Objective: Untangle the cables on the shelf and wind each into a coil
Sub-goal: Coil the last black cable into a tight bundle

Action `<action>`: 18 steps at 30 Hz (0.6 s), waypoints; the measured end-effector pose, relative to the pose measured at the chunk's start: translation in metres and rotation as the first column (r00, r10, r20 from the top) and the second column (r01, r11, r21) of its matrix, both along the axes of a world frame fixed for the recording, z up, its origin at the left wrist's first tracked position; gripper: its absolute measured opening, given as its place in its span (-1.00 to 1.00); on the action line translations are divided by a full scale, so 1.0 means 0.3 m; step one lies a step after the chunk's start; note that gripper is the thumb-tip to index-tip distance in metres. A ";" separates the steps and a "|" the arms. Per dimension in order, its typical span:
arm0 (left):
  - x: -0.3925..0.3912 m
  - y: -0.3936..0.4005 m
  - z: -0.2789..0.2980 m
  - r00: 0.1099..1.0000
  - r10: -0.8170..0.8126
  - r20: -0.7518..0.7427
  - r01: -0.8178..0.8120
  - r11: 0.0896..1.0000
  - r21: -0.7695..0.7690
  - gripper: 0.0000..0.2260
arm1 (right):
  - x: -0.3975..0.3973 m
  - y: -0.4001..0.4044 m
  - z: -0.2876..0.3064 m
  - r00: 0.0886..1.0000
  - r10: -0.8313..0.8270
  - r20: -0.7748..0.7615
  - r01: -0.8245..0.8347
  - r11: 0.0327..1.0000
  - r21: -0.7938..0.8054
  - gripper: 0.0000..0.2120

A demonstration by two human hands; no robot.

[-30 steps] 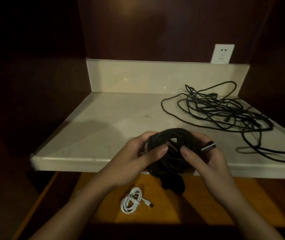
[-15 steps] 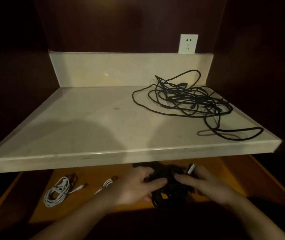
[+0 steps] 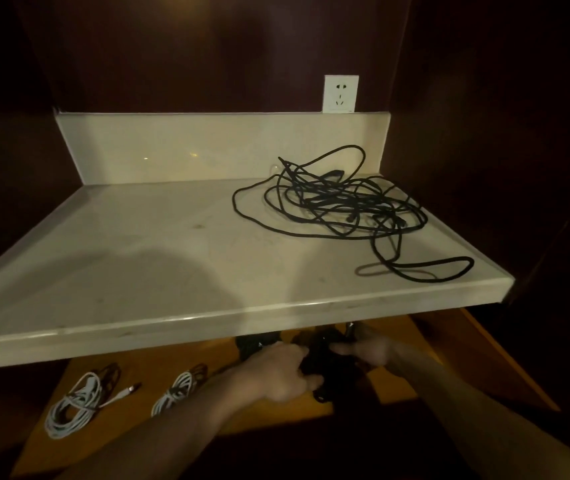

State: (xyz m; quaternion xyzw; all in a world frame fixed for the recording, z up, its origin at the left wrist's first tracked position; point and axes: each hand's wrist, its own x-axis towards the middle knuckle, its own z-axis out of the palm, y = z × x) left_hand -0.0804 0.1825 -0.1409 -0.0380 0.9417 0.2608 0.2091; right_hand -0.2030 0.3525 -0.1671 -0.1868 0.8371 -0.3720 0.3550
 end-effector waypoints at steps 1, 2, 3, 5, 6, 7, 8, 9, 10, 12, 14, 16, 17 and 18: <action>-0.007 -0.002 0.003 1.000 -0.003 0.007 0.003 1.000 0.006 -0.56 | -0.002 0.001 -0.002 1.000 -0.004 -0.008 0.004 1.000 0.000 -0.79; -0.011 -0.004 0.008 1.000 -0.012 0.019 0.012 1.000 0.010 -0.55 | -0.007 0.005 -0.007 1.000 -0.013 -0.013 0.013 1.000 0.007 -0.77; -0.014 -0.003 0.013 0.999 -0.030 0.029 0.029 0.999 0.013 -0.53 | -0.011 0.007 -0.013 0.999 -0.034 -0.025 0.034 0.999 -0.002 -0.75; -0.020 0.003 0.029 0.997 -0.067 0.047 0.066 0.998 0.018 -0.49 | -0.017 0.008 -0.018 0.994 -0.097 -0.056 0.093 0.994 -0.060 -0.75; -0.022 0.008 0.036 0.995 -0.086 0.046 0.085 0.996 0.020 -0.48 | -0.017 0.005 -0.013 0.989 -0.131 -0.067 0.125 0.988 -0.095 -0.74; -0.026 0.014 0.046 0.993 -0.111 0.037 0.110 0.994 0.019 -0.47 | -0.018 0.002 -0.005 0.986 -0.144 -0.085 0.135 0.986 -0.098 -0.74; -0.032 0.020 0.059 0.991 -0.133 0.031 0.133 0.991 0.017 -0.46 | -0.014 0.000 0.010 0.986 -0.117 -0.118 0.112 0.993 -0.047 -0.76; -0.036 0.031 0.077 0.987 -0.159 0.024 0.158 0.987 0.023 -0.46 | -0.003 0.005 0.029 0.986 -0.059 -0.156 0.064 0.998 0.029 -0.78; -0.040 0.043 0.097 0.983 -0.181 0.014 0.181 0.983 0.029 -0.47 | 0.014 0.016 0.053 0.982 0.003 -0.187 0.015 0.996 0.093 -0.80; -0.051 0.067 0.144 0.974 -0.219 -0.052 0.221 0.975 0.027 -0.52 | 0.047 0.048 0.107 0.965 0.113 -0.238 -0.073 0.983 0.171 -0.79; -0.068 0.087 0.186 0.967 -0.209 -0.145 0.219 0.974 0.053 -0.57 | 0.075 0.086 0.165 0.949 0.163 -0.270 -0.106 0.971 0.213 -0.77; -0.092 0.102 0.217 0.962 -0.163 -0.221 0.189 0.976 0.106 -0.62 | 0.088 0.124 0.236 0.943 0.147 -0.298 -0.089 0.976 0.201 -0.75; -0.105 0.107 0.232 0.957 -0.140 -0.255 0.175 0.978 0.117 -0.63 | 0.091 0.139 0.274 0.935 0.140 -0.325 -0.082 0.979 0.186 -0.75; -0.118 0.111 0.246 0.949 -0.123 -0.291 0.164 0.979 0.120 -0.64 | 0.097 0.153 0.313 0.929 0.131 -0.346 -0.079 0.984 0.163 -0.75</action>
